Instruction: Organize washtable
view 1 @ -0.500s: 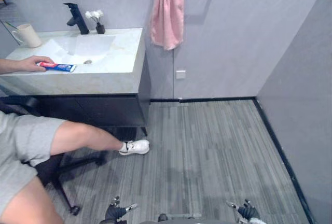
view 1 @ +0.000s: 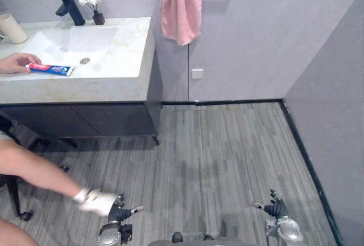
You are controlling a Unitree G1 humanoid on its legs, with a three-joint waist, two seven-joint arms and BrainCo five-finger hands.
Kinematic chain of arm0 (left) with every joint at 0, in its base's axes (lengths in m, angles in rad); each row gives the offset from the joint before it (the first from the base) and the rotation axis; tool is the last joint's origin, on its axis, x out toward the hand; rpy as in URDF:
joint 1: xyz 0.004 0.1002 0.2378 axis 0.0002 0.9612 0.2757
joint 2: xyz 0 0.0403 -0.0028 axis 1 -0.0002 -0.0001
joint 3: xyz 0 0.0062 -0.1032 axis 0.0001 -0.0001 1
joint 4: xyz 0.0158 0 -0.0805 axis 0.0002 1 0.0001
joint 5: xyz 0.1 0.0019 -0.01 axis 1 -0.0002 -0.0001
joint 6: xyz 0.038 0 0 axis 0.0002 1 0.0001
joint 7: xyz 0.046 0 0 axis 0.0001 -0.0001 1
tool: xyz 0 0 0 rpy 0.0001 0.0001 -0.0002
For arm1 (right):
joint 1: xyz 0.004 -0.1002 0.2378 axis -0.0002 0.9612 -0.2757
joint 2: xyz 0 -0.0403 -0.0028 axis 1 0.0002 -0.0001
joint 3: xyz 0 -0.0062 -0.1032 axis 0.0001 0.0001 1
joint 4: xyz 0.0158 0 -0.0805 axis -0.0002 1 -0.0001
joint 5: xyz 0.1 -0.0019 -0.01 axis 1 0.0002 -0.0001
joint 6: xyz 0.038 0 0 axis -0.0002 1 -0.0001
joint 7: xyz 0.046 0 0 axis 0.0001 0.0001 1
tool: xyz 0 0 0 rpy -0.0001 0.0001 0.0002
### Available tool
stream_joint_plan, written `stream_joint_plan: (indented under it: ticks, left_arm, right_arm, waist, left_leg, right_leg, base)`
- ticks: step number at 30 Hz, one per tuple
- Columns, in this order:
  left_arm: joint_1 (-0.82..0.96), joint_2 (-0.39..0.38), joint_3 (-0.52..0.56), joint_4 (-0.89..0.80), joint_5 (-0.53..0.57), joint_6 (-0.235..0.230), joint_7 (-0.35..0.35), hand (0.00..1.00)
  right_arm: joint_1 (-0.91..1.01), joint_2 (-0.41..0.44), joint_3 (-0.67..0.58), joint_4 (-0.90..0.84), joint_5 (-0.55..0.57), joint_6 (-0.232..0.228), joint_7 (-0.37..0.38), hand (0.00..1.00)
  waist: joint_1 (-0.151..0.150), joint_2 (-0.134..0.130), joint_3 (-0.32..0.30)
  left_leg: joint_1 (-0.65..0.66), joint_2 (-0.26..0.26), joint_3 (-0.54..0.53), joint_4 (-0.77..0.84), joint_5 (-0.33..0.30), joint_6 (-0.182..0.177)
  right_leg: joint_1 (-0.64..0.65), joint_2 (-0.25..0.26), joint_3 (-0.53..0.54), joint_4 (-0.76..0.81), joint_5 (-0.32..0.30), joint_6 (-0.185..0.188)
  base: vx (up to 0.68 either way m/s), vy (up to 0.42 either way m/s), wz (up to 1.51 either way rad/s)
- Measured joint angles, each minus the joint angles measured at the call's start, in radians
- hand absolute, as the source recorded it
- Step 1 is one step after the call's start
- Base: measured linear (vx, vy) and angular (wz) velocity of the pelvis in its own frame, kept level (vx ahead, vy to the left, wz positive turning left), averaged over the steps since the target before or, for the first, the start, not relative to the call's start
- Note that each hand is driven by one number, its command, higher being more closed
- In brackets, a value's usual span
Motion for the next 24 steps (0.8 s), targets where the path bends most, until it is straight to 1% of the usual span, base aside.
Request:
stream_joint_plan:
  ticks: [1,3,4,5,6,8,9,10,11,12,13,14,15,16,18,20,21,22,23,24]
  left_arm:
    - [0.001,-0.001,-0.014,-0.018,0.0,0.0,0.0,0.0]
    - [0.01,-0.005,-0.021,-0.052,0.0,0.0,0.0,0.0]
    - [0.013,-0.009,-0.021,-0.062,0.0,0.0,0.0,0.0]
    - [0.015,-0.014,-0.023,-0.083,-0.001,0.0,0.001,0.0]
    - [0.015,-0.015,-0.023,-0.086,-0.001,0.0,0.001,0.0]
    - [0.017,-0.021,-0.023,-0.091,-0.002,0.0,0.001,0.0]
    - [0.02,-0.021,-0.023,-0.099,-0.003,0.001,0.002,0.0]
    - [0.025,-0.021,-0.023,-0.114,-0.003,0.001,0.002,0.0]
    - [0.033,-0.02,-0.024,-0.14,-0.003,0.001,0.002,0.0]
    - [0.033,-0.02,-0.026,-0.15,-0.003,0.001,0.002,0.0]
    - [0.031,-0.017,-0.036,-0.154,-0.005,0.001,0.004,0.0]
    - [0.025,-0.008,-0.054,-0.159,-0.005,0.0,0.004,0.0]
    - [0.016,-0.004,-0.06,-0.159,-0.005,0.001,0.004,0.0]
    - [0.004,0.0,-0.066,-0.159,-0.005,0.001,0.004,0.0]
    - [-0.011,0.002,-0.071,-0.159,-0.005,0.001,0.005,0.0]
    - [-0.035,0.004,-0.071,-0.161,-0.006,0.001,0.009,0.0]
    - [-0.039,0.005,-0.071,-0.173,-0.006,0.0,0.009,0.0]
    - [-0.033,0.01,-0.072,-0.181,-0.006,0.0,0.01,0.0]
    - [-0.028,0.015,-0.072,-0.186,-0.005,0.0,0.01,0.0]
    - [-0.027,0.006,-0.071,-0.186,-0.005,0.001,0.01,0.0]
  right_arm:
    - [0.001,-0.003,0.0,-0.014,0.0,0.0,0.0,0.0]
    - [-0.003,-0.007,0.001,-0.02,0.001,0.0,0.0,0.0]
    - [-0.004,-0.006,0.002,-0.02,0.002,0.0,0.0,0.0]
    - [-0.012,-0.007,0.007,-0.021,0.002,0.0,-0.001,0.0]
    - [-0.015,-0.006,0.009,-0.021,0.002,0.001,-0.001,0.0]
    - [-0.02,-0.006,0.01,-0.021,0.007,0.003,-0.003,0.0]
    - [-0.021,-0.006,0.011,-0.021,0.013,0.009,-0.004,0.0]
    - [-0.021,-0.006,0.011,-0.021,0.013,0.01,-0.005,0.0]
    - [-0.02,-0.007,0.011,-0.022,0.013,0.011,-0.007,0.0]
    - [-0.018,-0.007,0.01,-0.022,0.013,0.012,-0.009,0.0]
    - [-0.015,-0.006,0.01,-0.022,0.013,0.016,-0.009,0.0]
    - [-0.015,0.001,0.011,-0.024,0.013,0.021,-0.009,0.0]
    - [-0.015,0.004,0.013,-0.026,0.013,0.024,-0.009,0.0]
    - [-0.016,0.003,0.017,-0.027,0.014,0.029,-0.009,0.0]
    - [-0.016,-0.007,0.029,-0.042,0.022,0.03,-0.012,0.0]
    - [-0.027,-0.018,0.04,-0.065,0.033,0.028,-0.022,0.0]
    - [-0.038,-0.026,0.042,-0.069,0.033,0.028,-0.022,0.0]
    - [-0.038,-0.026,0.042,-0.077,0.034,0.028,-0.024,0.0]
    - [-0.024,-0.027,0.044,-0.1,0.037,0.027,-0.026,0.0]
    - [-0.025,-0.035,0.045,-0.1,0.04,0.029,-0.024,0.0]
  waist:
    - [0.0,0.006,0.004]
    - [0.0,0.018,0.011]
    - [0.0,0.019,0.012]
    - [0.003,0.022,0.012]
    - [0.004,0.023,0.013]
    - [0.004,0.03,0.013]
    - [0.006,0.03,0.013]
    - [0.009,0.03,0.013]
    - [0.012,0.029,0.013]
    - [0.01,0.028,0.014]
    - [0.005,0.026,0.018]
    - [-0.001,0.026,0.023]
    - [-0.002,0.022,0.027]
    - [-0.002,0.016,0.042]
    - [-0.004,0.02,0.05]
    - [-0.015,0.035,0.061]
    - [-0.022,0.034,0.063]
    - [-0.027,0.03,0.062]
    - [-0.039,0.018,0.061]
    - [-0.036,0.043,0.058]
  left_leg:
    - [-0.006,0.004,0.0,0.014,-0.018,0.0]
    - [-0.021,0.013,0.01,0.049,-0.061,0.012]
    - [-0.034,0.015,0.02,0.07,-0.073,0.016]
    - [-0.062,0.017,0.04,0.103,-0.1,0.018]
    - [-0.071,0.018,0.049,0.115,-0.109,0.016]
    - [-0.115,0.023,0.077,0.16,-0.144,0.021]
    - [-0.132,0.026,0.097,0.188,-0.167,0.023]
    - [-0.14,0.026,0.107,0.202,-0.18,0.028]
    - [-0.152,0.022,0.118,0.233,-0.207,0.034]
    - [-0.154,0.018,0.121,0.247,-0.219,0.04]
    - [-0.15,0.013,0.124,0.266,-0.24,0.049]
    - [-0.131,0.009,0.121,0.272,-0.255,0.063]
    - [-0.118,0.005,0.12,0.273,-0.263,0.068]
    - [-0.079,0.003,0.121,0.272,-0.279,0.07]
    - [-0.037,0.014,0.119,0.267,-0.303,0.062]
    - [0.003,0.041,0.101,0.25,-0.317,0.041]
    - [0.031,0.056,0.091,0.233,-0.326,0.019]
    - [0.042,0.056,0.083,0.23,-0.329,0.007]
    - [0.063,0.057,0.059,0.247,-0.342,-0.015]
    - [0.048,0.093,0.051,0.313,-0.339,-0.036]
  right_leg:
    - [-0.002,0.003,0.005,0.0,-0.001,0.001]
    - [-0.007,0.012,0.019,0.001,-0.004,0.005]
    - [-0.014,0.012,0.025,0.002,-0.005,0.006]
    - [-0.038,0.012,0.045,0.007,-0.017,0.017]
    - [-0.045,0.012,0.052,0.012,-0.019,0.016]
    - [-0.093,0.014,0.079,0.046,-0.043,0.025]
    - [-0.126,0.016,0.099,0.085,-0.063,0.034]
    - [-0.139,0.015,0.106,0.114,-0.079,0.036]
    - [-0.172,0.008,0.113,0.189,-0.115,0.065]
    - [-0.191,0.004,0.115,0.235,-0.13,0.079]
    - [-0.236,-0.001,0.108,0.345,-0.144,0.101]
    - [-0.298,-0.008,0.087,0.487,-0.155,0.116]
    - [-0.323,-0.016,0.07,0.549,-0.17,0.113]
    - [-0.351,-0.034,0.036,0.598,-0.198,0.101]
    - [-0.404,-0.043,-0.009,0.577,-0.203,0.098]
    - [-0.476,-0.035,-0.047,0.482,-0.184,0.094]
    - [-0.502,-0.022,-0.061,0.404,-0.135,0.081]
    - [-0.507,-0.02,-0.066,0.363,-0.09,0.068]
    - [-0.504,-0.027,-0.07,0.348,0.06,0.014]
    - [-0.498,-0.014,-0.09,0.376,0.026,-0.013]
  base:
    - [-0.03,0.0,-0.11]
    - [-0.04,0.014,-0.21]
    - [-0.09,0.037,-0.38]
    - [-0.09,0.04,-0.37]
    - [-0.08,0.046,-0.45]
    - [-0.04,0.044,-0.44]
    - [0.0,0.062,-0.44]
    - [0.05,0.083,-0.46]
    - [0.06,0.06,-0.28]
    - [0.12,0.078,-0.25]
    - [0.15,0.066,-0.11]
    - [0.19,0.074,-0.06]
    - [0.22,0.042,0.01]
    - [0.26,0.044,0.01]
    - [0.31,0.035,0.09]
    - [0.46,-0.021,0.26]
    - [0.48,-0.06,0.3]
    - [0.54,-0.096,0.47]
    - [0.59,-0.118,0.31]
    - [0.6,-0.131,0.25]
